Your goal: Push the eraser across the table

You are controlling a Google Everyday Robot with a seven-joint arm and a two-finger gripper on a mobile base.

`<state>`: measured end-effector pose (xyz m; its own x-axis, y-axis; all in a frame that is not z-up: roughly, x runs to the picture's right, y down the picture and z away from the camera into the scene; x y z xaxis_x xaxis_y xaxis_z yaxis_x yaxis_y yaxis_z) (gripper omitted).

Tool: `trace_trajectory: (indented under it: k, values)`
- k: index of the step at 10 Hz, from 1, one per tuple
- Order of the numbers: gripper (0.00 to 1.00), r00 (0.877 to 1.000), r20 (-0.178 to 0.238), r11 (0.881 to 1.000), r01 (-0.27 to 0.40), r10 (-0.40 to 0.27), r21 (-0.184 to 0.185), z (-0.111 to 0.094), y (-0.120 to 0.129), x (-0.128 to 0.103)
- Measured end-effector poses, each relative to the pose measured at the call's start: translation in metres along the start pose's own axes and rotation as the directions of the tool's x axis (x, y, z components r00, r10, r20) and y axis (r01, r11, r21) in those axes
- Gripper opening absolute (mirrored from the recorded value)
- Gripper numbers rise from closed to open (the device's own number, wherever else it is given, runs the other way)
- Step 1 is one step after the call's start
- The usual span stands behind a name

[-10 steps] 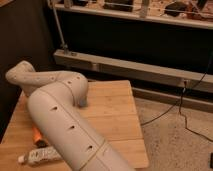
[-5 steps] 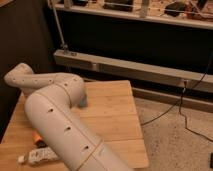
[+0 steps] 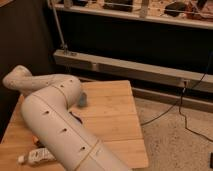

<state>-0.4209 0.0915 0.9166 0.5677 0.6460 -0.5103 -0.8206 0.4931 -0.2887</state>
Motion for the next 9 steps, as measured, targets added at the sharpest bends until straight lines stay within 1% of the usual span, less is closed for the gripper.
trace_trajectory:
  k: [1, 4, 5, 6, 7, 8, 9]
  values:
    - [0.00, 1.000, -0.006, 1.000, 0.003, -0.004, -0.018, 0.000, 0.006, 0.001]
    - [0.00, 0.999, -0.022, 0.995, 0.022, -0.025, -0.101, -0.006, 0.037, 0.005]
    - [0.00, 0.998, -0.024, 0.989, 0.059, -0.062, -0.135, -0.013, 0.064, 0.008]
    - [0.00, 0.995, -0.026, 0.983, 0.096, -0.101, -0.159, -0.017, 0.086, 0.013]
    - [0.00, 0.988, -0.033, 0.971, 0.142, -0.151, -0.191, -0.022, 0.114, 0.022]
    - [0.00, 0.976, -0.039, 0.952, 0.198, -0.213, -0.234, -0.030, 0.148, 0.036]
    - [0.00, 0.963, -0.040, 0.929, 0.245, -0.266, -0.278, -0.040, 0.176, 0.048]
